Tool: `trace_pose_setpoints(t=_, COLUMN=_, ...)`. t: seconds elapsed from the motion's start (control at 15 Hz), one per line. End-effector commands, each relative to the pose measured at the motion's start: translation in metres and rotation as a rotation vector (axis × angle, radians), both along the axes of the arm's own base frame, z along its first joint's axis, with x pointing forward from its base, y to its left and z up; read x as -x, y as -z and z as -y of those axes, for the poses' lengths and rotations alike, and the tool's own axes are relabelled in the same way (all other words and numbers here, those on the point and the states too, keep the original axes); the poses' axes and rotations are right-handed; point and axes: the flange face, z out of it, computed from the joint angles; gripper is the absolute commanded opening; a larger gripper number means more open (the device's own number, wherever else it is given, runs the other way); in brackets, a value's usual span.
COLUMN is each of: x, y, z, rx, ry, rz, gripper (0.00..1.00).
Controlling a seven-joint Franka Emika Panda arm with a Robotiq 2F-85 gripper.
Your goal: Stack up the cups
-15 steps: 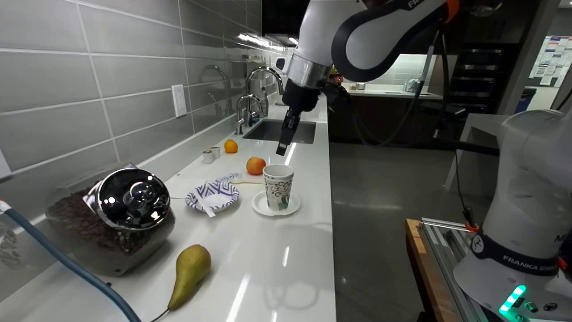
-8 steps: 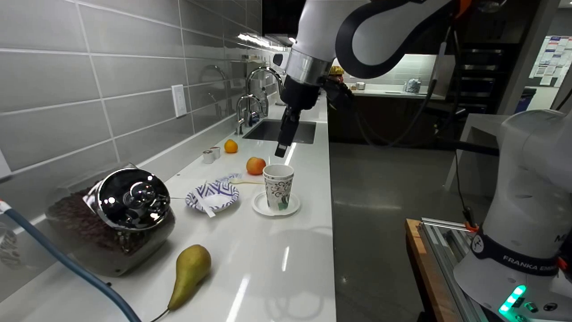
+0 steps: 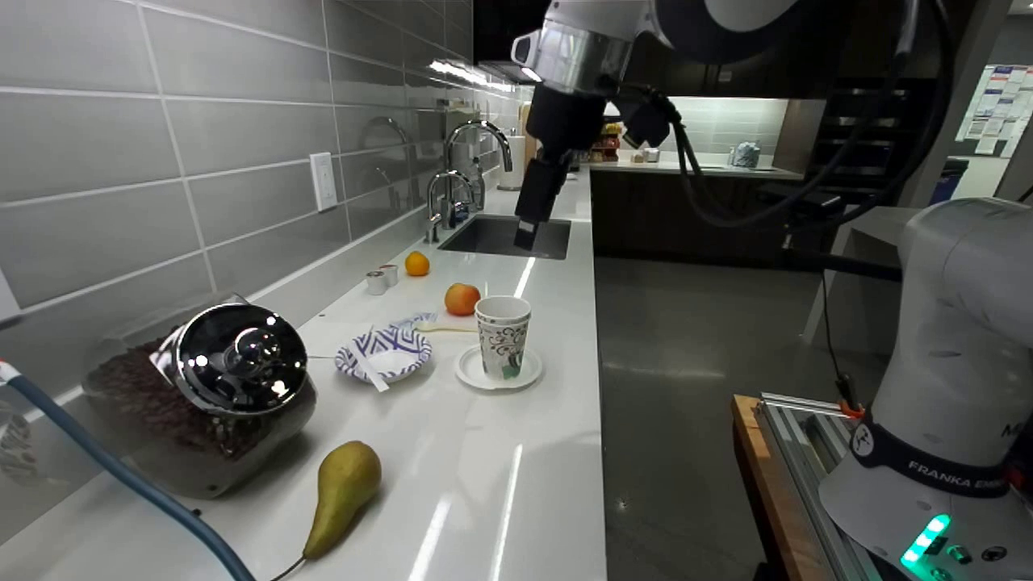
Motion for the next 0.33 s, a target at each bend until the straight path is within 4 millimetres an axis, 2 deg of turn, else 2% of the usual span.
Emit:
trace_pose_setpoints(t=0.0, x=0.002, y=-0.0074, z=-0.0029, rx=0.003, ry=0.004, rz=0.012, gripper=1.0)
trace_pose_setpoints(t=0.27, x=0.0013, y=0.0003, z=-0.0009, rx=0.001, ry=0.003, rz=-0.005, gripper=1.0)
